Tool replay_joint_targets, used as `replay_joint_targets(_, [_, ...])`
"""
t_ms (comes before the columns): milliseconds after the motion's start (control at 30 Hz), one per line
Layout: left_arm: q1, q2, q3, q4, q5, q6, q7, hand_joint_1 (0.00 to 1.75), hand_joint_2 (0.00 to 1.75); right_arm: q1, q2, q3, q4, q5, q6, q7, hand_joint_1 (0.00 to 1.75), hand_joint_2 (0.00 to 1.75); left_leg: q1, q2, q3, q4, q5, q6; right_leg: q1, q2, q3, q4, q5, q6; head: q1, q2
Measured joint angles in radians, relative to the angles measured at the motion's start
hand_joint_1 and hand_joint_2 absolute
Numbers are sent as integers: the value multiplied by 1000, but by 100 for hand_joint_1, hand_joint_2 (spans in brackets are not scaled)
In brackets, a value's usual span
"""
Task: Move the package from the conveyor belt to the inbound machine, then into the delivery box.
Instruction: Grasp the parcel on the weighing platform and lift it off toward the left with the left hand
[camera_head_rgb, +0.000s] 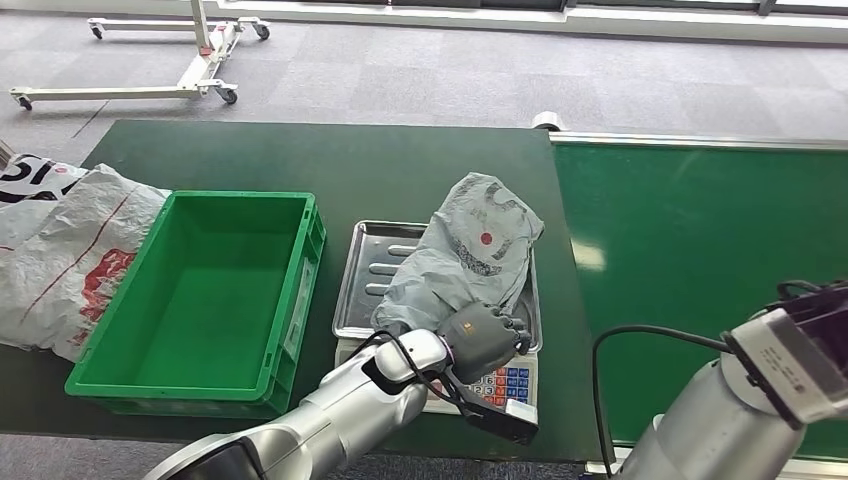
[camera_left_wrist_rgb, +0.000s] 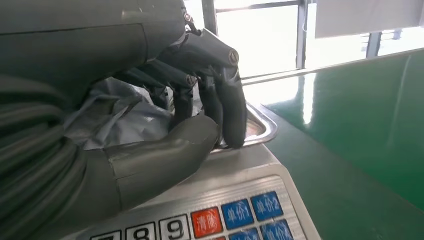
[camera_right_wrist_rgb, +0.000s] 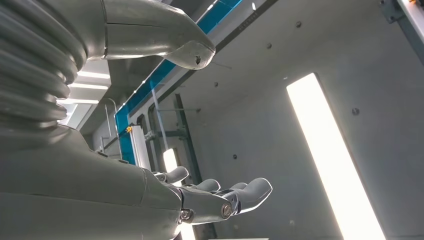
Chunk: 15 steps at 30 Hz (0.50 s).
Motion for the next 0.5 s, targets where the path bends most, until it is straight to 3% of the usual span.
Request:
replay_joint_targets(267, [-2, 2, 18, -35, 86, 63, -76, 175, 175, 19, 0, -2, 0, 10, 0, 0, 0, 175, 0, 0, -2, 0, 0, 0, 0, 0, -1, 0, 0, 0, 0, 0])
replay_joint_targets(500, [8, 15, 100, -178, 214, 191, -121, 175, 175, 42, 0, -10, 0, 10, 0, 0, 0, 175, 0, 0, -3, 0, 0, 0, 0, 0, -2, 0, 0, 0, 0, 0])
